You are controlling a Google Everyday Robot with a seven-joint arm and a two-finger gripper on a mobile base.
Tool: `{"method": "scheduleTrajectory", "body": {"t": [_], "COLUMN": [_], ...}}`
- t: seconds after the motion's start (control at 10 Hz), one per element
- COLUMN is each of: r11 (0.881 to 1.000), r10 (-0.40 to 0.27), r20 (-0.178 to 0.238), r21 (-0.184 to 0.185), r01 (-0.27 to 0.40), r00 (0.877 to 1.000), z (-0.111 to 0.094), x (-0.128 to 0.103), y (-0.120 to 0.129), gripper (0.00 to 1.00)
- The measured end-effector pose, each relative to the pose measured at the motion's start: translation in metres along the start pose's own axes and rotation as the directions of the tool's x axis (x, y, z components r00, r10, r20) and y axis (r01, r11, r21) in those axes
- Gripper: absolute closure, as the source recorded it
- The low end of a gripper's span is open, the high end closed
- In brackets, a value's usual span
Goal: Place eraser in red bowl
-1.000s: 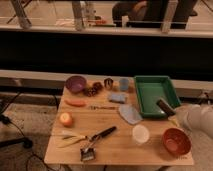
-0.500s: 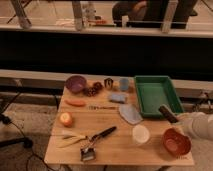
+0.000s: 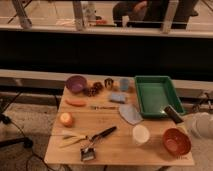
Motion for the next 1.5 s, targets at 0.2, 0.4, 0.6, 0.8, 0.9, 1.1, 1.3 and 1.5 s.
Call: {"method": "scheduleTrajectory", "body": {"t": [0.2, 0.4, 0.6, 0.8, 0.9, 1.1, 1.3, 1.5], "r11": [1.0, 0.999, 0.999, 0.999, 0.998, 0.997, 0.996, 0.996], "r10": [0.027, 0.035, 0.031, 0.038, 0.045, 0.064, 0.075, 0.085], "r20": [-0.03, -0.055, -0.073, -0.086, -0.093, -0.108, -0.134, -0.166], "r21": [0.0, -0.003, -0.012, -0.021, -0.028, -0.039, -0.037, -0.025], "r01": [-0.027, -0.035, -0.032, -0.04, -0.048, -0.069, -0.081, -0.09], "r00": [0.999, 0.998, 0.997, 0.996, 0.995, 0.992, 0.988, 0.983], "z": [0.012, 0.018, 0.022, 0.025, 0.027, 0.03, 0.035, 0.039], "x": [0.01, 0.018, 0.021, 0.026, 0.029, 0.032, 0.035, 0.041], "y": [-0.003, -0.001, 0.006, 0.008, 0.009, 0.008, 0.004, 0.0], "gripper": [1.0, 1.0, 1.0, 1.0, 1.0, 1.0, 1.0, 1.0]}}
